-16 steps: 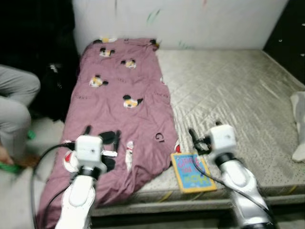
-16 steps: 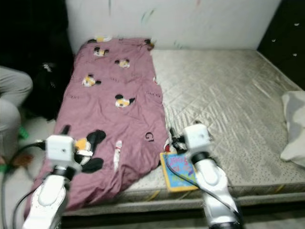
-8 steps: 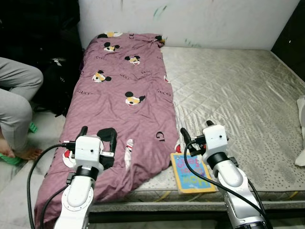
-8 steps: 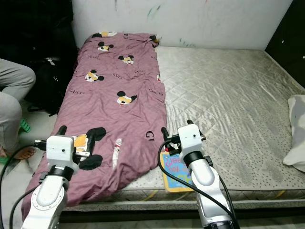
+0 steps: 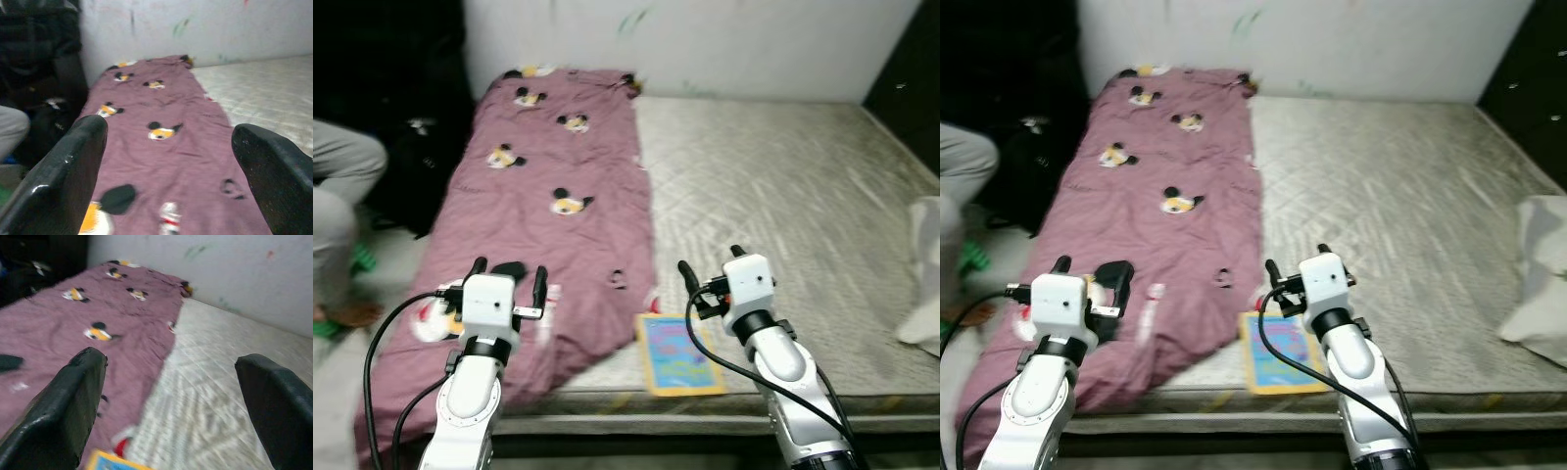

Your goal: Clean up the room

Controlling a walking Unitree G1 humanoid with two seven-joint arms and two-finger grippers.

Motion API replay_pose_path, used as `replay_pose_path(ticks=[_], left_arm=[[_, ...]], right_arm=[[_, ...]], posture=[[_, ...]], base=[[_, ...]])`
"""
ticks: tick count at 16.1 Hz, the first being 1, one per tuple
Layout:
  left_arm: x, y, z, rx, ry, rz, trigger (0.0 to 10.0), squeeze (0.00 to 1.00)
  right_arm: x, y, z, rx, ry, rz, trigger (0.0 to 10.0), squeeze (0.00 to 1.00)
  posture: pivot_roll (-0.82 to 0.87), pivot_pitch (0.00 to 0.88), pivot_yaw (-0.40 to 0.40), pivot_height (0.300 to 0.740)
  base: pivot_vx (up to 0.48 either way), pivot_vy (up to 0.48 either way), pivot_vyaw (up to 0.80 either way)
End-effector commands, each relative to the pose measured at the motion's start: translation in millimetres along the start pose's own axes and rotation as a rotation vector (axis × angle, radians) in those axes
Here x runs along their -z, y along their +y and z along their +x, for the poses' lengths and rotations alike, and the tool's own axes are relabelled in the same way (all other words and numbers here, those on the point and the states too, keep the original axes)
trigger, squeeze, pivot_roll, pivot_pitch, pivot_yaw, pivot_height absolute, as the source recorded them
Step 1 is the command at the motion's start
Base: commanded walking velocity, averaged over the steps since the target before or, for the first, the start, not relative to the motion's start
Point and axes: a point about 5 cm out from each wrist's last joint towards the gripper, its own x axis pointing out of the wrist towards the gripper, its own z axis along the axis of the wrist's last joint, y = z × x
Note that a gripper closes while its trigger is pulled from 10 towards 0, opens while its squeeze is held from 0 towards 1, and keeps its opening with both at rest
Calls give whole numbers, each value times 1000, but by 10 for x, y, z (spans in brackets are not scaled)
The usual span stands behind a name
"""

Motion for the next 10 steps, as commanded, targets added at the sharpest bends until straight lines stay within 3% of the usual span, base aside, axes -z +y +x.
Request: replay_pose_path(ticks=[1,10], left_arm=[[5,-61,-8,17,7,-8,10000,0],[8,-71,-10,16,10,-9,10000,0]], right_arm=[[35,-63,-29,13,14,-7,10000,0],[56,-55,-33,12,18,-6,10000,0]], posture=[[-31,70,-70,740],[-29,74,-70,740]], base=[[0,-349,0],[0,-349,0]])
